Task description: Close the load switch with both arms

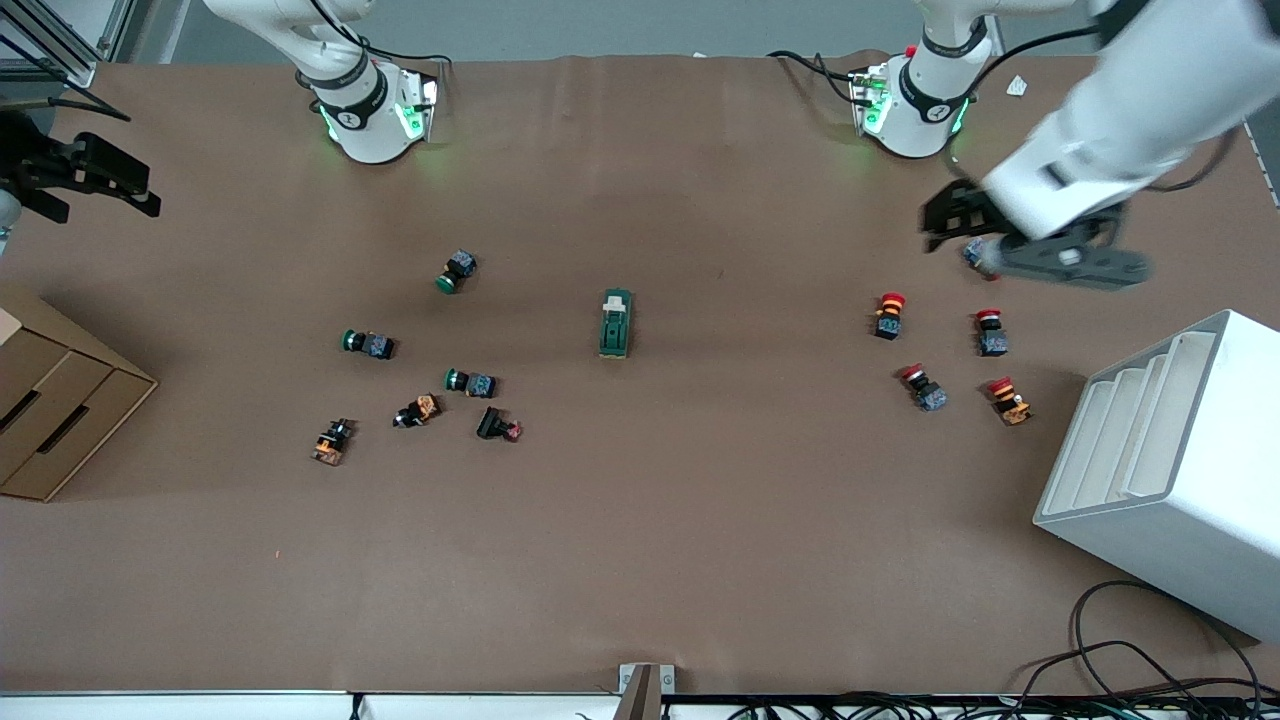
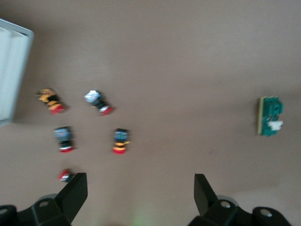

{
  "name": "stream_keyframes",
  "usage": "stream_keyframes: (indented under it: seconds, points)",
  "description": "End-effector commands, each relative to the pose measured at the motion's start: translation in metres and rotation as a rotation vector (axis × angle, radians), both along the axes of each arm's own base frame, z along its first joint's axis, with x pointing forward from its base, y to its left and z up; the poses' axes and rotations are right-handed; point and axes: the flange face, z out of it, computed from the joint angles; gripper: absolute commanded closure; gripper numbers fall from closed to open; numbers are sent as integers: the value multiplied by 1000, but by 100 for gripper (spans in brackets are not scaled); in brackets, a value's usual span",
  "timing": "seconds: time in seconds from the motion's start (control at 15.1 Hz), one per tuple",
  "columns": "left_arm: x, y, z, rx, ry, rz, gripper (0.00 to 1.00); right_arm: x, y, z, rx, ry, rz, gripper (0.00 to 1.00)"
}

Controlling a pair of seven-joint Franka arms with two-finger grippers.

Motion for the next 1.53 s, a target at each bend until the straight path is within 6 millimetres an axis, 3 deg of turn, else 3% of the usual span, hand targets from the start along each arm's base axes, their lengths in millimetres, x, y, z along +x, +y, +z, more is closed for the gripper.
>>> stream_keyframes:
  seconds: [0.0, 0.2, 0.4, 0.66, 0.86, 0.99, 1.19, 1.33, 1.46]
  points:
    - [-11, -61, -35, -16, 11, 74, 0, -9, -4, 6, 7, -15, 9, 0]
    - [-33, -124, -77, -19, 18, 146, 0, -7, -4, 7, 2, -16, 1, 0]
    - [-73, -194, -130, 3, -41, 225, 0, 0, -9, -2, 2, -6, -10, 0]
    - [-114, -271, -202, 9, -79, 281, 0, 28, -12, -33, 1, 8, -10, 0]
    - [-139, -310, -253, 14, -161, 290, 0, 59, -23, -70, 3, 3, -23, 0]
    - [-156, -325, -284, 41, -222, 256, 1, 76, -26, -86, 2, -29, -12, 0]
    - [-185, -349, -316, 48, -336, 207, 1, 102, -30, -151, 7, 60, 7, 0]
    - [-205, -358, -333, 56, -382, 190, 2, 104, -27, -160, 18, 65, -12, 0]
    - [-233, -366, -349, 67, -433, 132, 3, 107, -8, -168, 14, 80, -62, 0]
